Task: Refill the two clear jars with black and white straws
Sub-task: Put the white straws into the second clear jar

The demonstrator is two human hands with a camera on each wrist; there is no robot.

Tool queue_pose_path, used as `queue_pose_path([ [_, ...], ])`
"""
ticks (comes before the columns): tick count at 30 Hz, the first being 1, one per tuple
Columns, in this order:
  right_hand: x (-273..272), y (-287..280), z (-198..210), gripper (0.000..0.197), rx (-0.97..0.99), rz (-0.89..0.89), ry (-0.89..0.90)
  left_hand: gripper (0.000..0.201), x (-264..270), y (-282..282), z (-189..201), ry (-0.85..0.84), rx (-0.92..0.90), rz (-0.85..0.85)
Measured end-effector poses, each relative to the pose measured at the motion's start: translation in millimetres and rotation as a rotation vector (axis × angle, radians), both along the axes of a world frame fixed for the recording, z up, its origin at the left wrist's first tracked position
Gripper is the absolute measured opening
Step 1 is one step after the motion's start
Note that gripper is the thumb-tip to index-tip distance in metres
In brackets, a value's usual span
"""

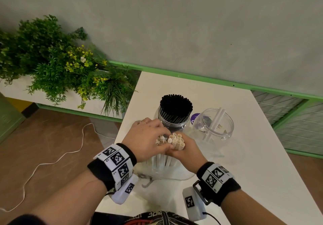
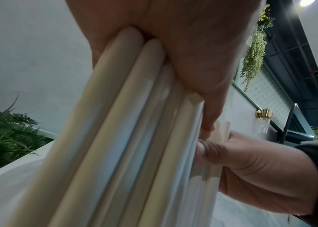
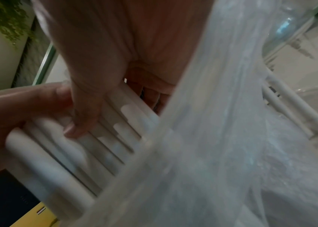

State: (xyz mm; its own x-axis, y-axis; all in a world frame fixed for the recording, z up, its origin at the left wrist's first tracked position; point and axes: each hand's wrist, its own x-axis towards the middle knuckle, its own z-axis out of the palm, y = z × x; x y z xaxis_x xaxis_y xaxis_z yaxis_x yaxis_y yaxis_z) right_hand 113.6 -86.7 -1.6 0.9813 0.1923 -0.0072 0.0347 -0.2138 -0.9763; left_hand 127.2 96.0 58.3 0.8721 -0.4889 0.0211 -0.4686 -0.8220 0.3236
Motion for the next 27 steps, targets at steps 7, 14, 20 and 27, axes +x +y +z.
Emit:
queue_pose_path([
  [7, -4, -7, 16, 0.032, 0.043, 0.088, -0.021, 0.051, -3, -1, -1, -0.043, 0.021, 0.034],
  [14, -16, 3, 18, 0.053, -0.030, -0.104, -0.288, 0.050, -5, -3, 0, -0.058, 0.033, 0.035],
  [20, -14, 3, 11, 0.061, -0.253, -0.133, -0.577, 0.048, -6, -5, 1, -0.079, 0.061, 0.018],
  [27, -5, 0, 4, 0.036, -0.320, -0.108, -0.585, 0.048, -4, -4, -2, -0.075, 0.074, 0.016],
])
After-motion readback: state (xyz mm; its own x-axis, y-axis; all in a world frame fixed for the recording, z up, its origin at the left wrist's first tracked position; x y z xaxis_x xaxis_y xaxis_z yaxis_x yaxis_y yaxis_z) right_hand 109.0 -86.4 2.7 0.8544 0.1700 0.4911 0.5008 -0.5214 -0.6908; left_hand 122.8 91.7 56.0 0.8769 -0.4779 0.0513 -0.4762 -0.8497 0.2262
